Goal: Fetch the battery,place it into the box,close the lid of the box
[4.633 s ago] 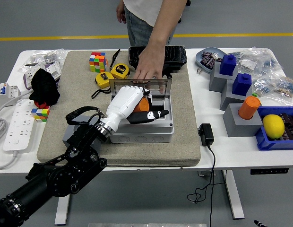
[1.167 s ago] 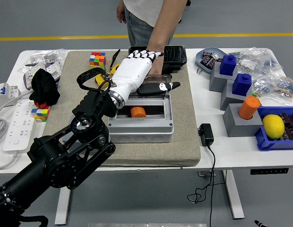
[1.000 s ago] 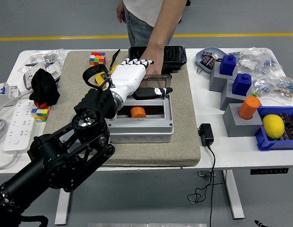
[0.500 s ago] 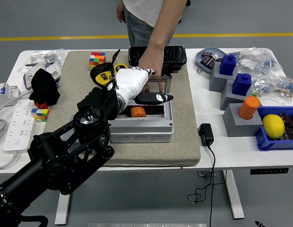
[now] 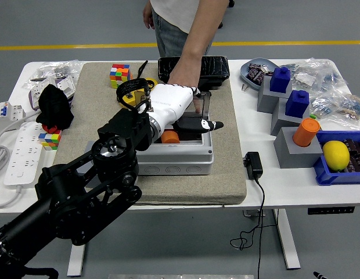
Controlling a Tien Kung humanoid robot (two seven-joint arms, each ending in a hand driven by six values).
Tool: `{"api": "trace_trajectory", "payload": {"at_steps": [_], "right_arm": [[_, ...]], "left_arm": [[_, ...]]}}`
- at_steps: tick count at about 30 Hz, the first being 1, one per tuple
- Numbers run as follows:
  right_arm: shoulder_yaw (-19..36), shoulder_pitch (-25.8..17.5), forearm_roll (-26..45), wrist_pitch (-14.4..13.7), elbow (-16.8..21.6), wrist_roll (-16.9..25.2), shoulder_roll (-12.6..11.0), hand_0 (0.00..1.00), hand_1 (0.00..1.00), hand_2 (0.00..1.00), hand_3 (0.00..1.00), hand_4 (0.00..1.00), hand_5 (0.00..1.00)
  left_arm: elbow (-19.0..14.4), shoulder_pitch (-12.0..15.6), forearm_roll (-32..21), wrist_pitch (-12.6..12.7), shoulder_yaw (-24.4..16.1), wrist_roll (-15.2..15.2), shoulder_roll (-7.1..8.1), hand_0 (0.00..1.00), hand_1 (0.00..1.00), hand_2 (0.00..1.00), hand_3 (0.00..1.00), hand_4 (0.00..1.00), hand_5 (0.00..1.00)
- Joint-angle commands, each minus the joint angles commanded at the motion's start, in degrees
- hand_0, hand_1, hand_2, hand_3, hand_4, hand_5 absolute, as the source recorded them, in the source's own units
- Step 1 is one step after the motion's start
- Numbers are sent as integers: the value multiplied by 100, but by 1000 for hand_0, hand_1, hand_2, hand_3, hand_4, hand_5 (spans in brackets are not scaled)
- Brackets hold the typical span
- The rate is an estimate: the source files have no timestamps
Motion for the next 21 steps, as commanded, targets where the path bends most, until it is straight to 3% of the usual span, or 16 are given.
{"api": "trace_trajectory", "payload": {"at_steps": [4, 5, 8, 11, 13, 21], "right_arm": [[12, 7, -17, 0, 0, -4, -2, 611, 547, 574, 534, 949, 728], [11, 14, -16, 1, 0, -3, -2, 612, 547, 574, 534, 949, 728], [-1, 30, -2, 2, 0, 4, -3, 612, 547, 574, 534, 949, 728], [6, 32, -3, 2, 0, 7, -1, 612, 547, 574, 534, 949, 728], [26, 31, -22, 2, 0, 0, 3, 612, 547, 574, 534, 949, 728], [113, 15, -103, -1, 0, -19, 0, 612, 547, 574, 533, 948, 728]], "left_arm": [[36, -64, 0, 423, -29, 0, 0, 733, 816, 801, 823, 998, 998], [115, -93, 0, 514, -59, 0, 0, 769, 882, 860, 855, 998, 998], [378, -147, 0, 573, -150, 0, 0, 769, 882, 860, 855, 998, 998], [675, -158, 0, 396, -213, 0, 0, 771, 883, 847, 852, 998, 998], [815, -138, 0, 118, -218, 0, 0, 771, 883, 847, 852, 998, 998], [524, -99, 0, -291, -1, 0, 0, 765, 864, 830, 849, 998, 998]]}}
